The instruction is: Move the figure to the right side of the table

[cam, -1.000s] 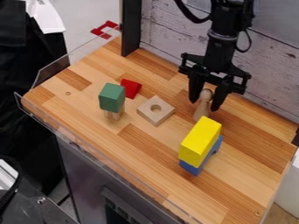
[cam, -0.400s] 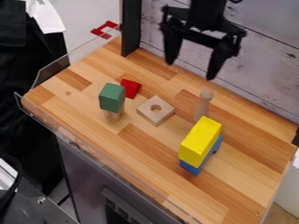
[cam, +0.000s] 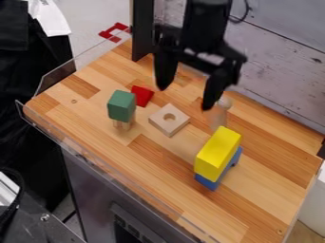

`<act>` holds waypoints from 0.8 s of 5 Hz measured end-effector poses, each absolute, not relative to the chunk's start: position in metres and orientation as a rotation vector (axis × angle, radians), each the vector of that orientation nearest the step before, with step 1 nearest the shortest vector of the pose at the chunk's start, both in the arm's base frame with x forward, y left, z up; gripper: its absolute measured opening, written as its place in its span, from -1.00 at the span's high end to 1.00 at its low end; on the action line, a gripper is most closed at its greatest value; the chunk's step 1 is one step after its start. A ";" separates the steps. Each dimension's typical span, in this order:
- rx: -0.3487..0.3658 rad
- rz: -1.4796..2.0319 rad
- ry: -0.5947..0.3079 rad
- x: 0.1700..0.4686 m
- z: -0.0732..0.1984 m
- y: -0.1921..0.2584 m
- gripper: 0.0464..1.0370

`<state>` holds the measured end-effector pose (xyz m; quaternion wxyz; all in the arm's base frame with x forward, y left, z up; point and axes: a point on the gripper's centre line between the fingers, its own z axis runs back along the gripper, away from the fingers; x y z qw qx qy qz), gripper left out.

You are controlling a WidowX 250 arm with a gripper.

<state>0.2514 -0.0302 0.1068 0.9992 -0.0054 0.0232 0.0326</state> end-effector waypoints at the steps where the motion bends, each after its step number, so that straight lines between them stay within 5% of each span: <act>1: -0.050 0.045 0.047 0.249 0.098 -0.034 -0.92; 4: -0.042 0.068 0.054 0.248 0.092 -0.036 -0.92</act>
